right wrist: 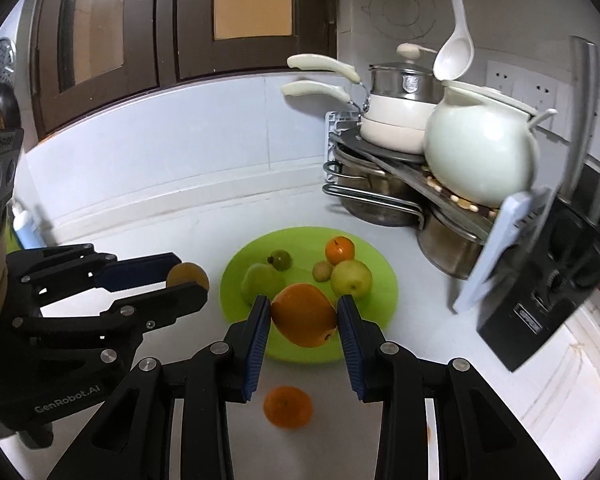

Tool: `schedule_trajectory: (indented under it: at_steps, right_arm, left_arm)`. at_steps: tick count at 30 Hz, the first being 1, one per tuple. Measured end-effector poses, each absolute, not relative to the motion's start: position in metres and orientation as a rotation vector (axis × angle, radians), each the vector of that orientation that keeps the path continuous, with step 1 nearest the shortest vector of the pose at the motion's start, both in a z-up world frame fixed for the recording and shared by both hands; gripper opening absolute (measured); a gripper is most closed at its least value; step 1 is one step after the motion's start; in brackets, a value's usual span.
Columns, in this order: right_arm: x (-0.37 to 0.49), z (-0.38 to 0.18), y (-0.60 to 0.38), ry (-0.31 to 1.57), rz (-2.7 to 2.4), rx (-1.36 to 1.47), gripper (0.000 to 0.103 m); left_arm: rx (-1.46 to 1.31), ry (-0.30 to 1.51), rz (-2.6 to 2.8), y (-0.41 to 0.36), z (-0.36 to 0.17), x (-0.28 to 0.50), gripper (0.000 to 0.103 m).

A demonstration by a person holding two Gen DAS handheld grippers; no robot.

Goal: Organize fruits
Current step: 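Carry the brown fruit and orange over the green plate and lower them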

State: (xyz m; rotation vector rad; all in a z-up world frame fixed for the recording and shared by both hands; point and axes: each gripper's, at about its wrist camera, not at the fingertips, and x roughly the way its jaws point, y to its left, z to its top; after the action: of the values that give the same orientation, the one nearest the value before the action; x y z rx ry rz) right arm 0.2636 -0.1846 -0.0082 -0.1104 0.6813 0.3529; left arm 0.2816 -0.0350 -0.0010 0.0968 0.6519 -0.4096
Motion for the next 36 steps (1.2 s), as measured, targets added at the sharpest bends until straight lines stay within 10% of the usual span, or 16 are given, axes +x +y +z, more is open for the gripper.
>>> schedule_trajectory:
  at_steps: [36]
  right_arm:
    - [0.379,-0.07,-0.164,0.895,0.359,-0.125,0.036]
  left_arm:
    - [0.161,0.806,-0.441,-0.038,-0.058,0.413,0.03]
